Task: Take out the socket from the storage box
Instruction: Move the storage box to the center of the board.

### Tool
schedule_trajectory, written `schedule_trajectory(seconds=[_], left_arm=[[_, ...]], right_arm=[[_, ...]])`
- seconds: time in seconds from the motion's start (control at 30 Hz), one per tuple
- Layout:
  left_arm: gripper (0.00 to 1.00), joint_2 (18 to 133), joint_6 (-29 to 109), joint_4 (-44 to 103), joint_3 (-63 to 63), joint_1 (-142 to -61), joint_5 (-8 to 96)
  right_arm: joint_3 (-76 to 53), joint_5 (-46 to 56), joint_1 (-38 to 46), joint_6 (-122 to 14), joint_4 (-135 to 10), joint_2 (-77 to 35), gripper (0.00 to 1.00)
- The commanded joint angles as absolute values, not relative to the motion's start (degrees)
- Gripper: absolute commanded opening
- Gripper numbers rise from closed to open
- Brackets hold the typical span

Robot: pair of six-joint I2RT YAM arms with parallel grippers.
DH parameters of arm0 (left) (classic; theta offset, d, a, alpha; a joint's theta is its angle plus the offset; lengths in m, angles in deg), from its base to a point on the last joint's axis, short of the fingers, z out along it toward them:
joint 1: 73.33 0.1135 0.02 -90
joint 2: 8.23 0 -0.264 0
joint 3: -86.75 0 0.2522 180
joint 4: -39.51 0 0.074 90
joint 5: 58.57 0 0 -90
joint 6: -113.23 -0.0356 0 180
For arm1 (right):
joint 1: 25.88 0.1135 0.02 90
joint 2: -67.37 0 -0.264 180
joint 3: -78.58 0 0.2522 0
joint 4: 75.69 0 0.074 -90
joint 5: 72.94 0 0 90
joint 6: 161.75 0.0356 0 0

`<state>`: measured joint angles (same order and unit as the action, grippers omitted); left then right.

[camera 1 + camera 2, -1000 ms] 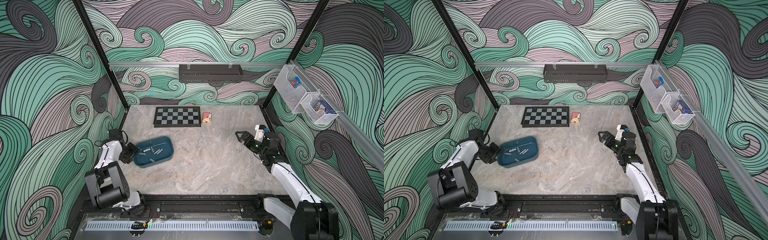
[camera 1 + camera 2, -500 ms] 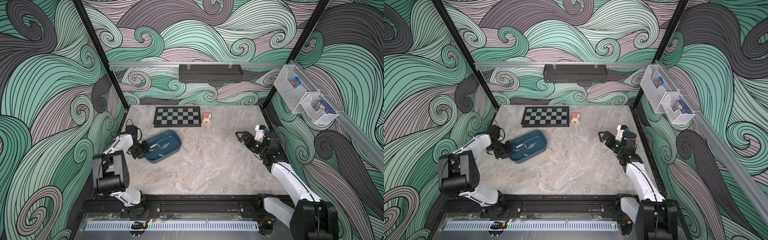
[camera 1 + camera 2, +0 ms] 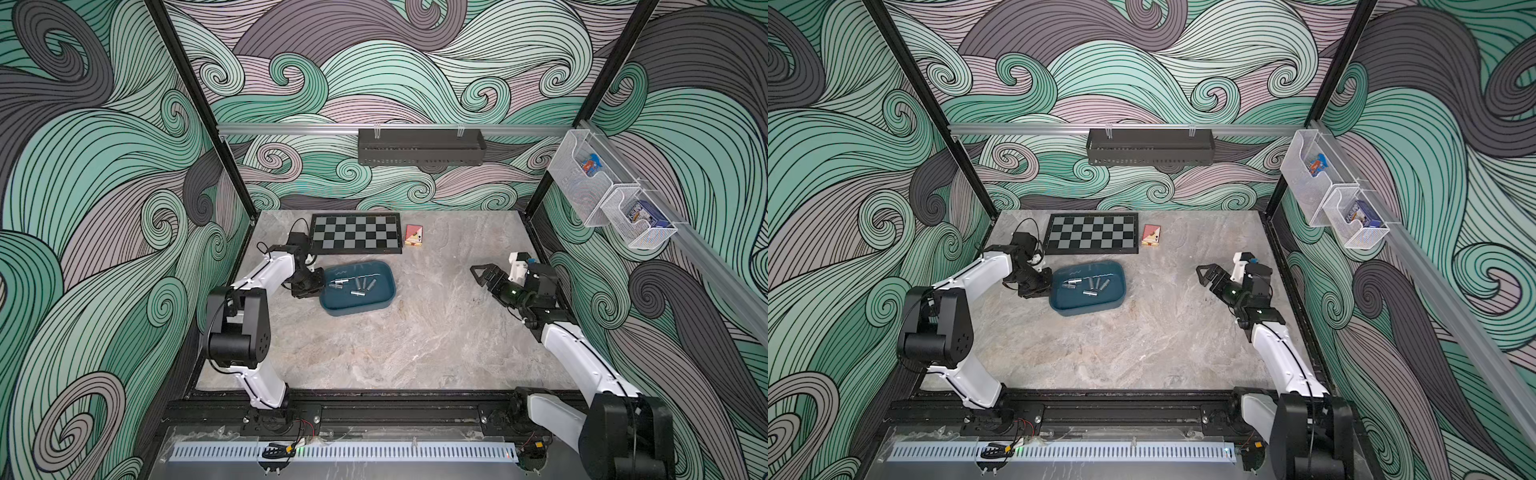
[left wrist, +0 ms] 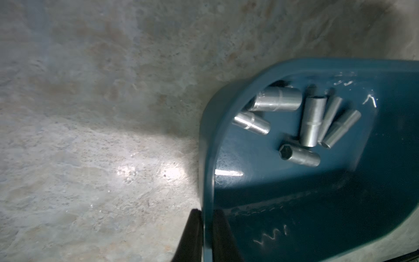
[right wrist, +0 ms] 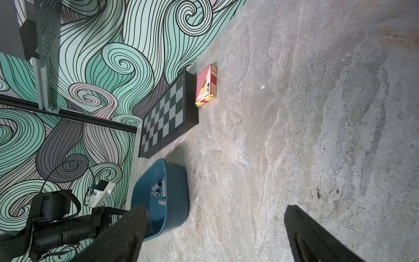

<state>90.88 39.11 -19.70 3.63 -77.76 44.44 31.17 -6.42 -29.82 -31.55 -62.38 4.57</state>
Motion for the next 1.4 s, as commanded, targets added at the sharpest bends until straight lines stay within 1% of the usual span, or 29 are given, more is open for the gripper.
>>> schedule_trajectory(seconds=[0.0, 0.1, 0.23, 0.43, 0.57, 0.63, 0.7, 0.77, 0.8, 0.83, 0.87, 0.9, 0.93, 1.03, 1.1, 1.13, 1.17, 1.23, 1.27, 1.3, 1.37], left_arm=[[0.13, 94.6, 37.4, -21.5, 3.0, -80.8, 45.5], [0.14, 95.5, 36.7, -22.2, 1.9, -83.3, 45.2], [0.14, 96.4, 36.9, -22.7, 1.4, -85.3, 45.9], [0.16, 97.0, 37.0, -23.8, 0.8, -88.3, 45.9], [0.18, 96.0, 37.8, -24.3, 0.8, -88.9, 45.7], [0.23, 95.4, 38.3, -24.5, 0.9, -88.8, 45.6], [0.31, 94.7, 38.8, -24.8, 0.9, -88.9, 45.3], [0.42, 93.6, 39.6, -25.3, 0.9, -88.9, 44.4], [0.46, 92.8, 39.8, -25.4, 1.2, -88.9, 43.9], [0.48, 91.9, 40.2, -25.5, 1.3, -88.8, 43.1], [0.51, 90.6, 40.7, -25.6, 1.5, -88.9, 41.9], [0.54, 89.1, 41.2, -25.6, 1.6, -88.8, 40.4], [0.54, 87.7, 41.9, -25.8, 1.8, -88.7, 38.5], [0.55, 81.6, 43.9, -25.7, 2.8, -88.6, 33.6], [0.55, 76.5, 44.3, -25.9, 3.6, -88.7, 32.1], [0.55, 74.2, 44.3, -25.7, 4.5, -88.7, 31.7], [0.57, 69.5, 44.2, -25.1, 5.9, -88.7, 31.6], [0.62, 63.2, 43.3, -22.6, 10.2, -88.7, 31.4], [0.62, 59.7, 43.5, -20.3, 13.1, -88.7, 31.0], [0.65, 56.3, 43.9, -19.0, 15.3, -88.6, 31.3], [0.66, 51.9, 44.1, -18.8, 17.6, -88.6, 31.4]], right_arm=[[29.6, -7.9, -29.8, -32.0, -60.4, 5.4, 0.98], [29.4, -8.8, -29.0, -32.9, -58.6, 6.0, 0.98], [28.4, -10.4, -26.8, -34.1, -55.7, 6.6, 0.94], [25.2, -10.4, -22.0, -36.0, -49.8, 5.2, 0.90], [21.5, -10.2, -17.3, -39.2, -44.1, 2.6, 0.79], [19.3, -9.8, -14.9, -40.6, -41.3, 1.2, 0.77], [15.8, -8.3, -11.7, -42.7, -36.9, -1.1, 0.74], [11.1, -6.5, -8.5, -45.3, -32.7, -3.9, 0.73], [8.7, -5.2, -6.7, -46.3, -30.5, -5.7, 0.73], [6.6, -4.4, -5.2, -46.9, -28.8, -7.3, 0.73], [4.2, -3.7, -3.7, -47.2, -27.1, -9.2, 0.72], [2.0, -3.2, -2.2, -47.3, -25.9, -11.0, 0.69], [0.1, -2.6, -0.9, -47.5, -25.1, -12.6, 0.66], [-7.5, 2.1, 4.8, -48.6, -21.5, -19.1, 0.61], [-12.7, 4.7, 7.8, -49.0, -19.4, -24.2, 0.48], [-14.4, 5.5, 8.5, -48.7, -18.9, -26.3, 0.45], [-16.8, 6.6, 9.6, -48.4, -18.6, -28.6, 0.44], [-20.3, 7.8, 11.0, -48.0, -18.2, -32.8, 0.38], [-22.3, 9.2, 11.7, -47.9, -17.8, -35.3, 0.38], [-24.7, 10.6, 12.3, -48.0, -16.8, -37.9, 0.37], [-29.8, 13.4, 12.8, -48.3, -13.9, -42.9, 0.37]])
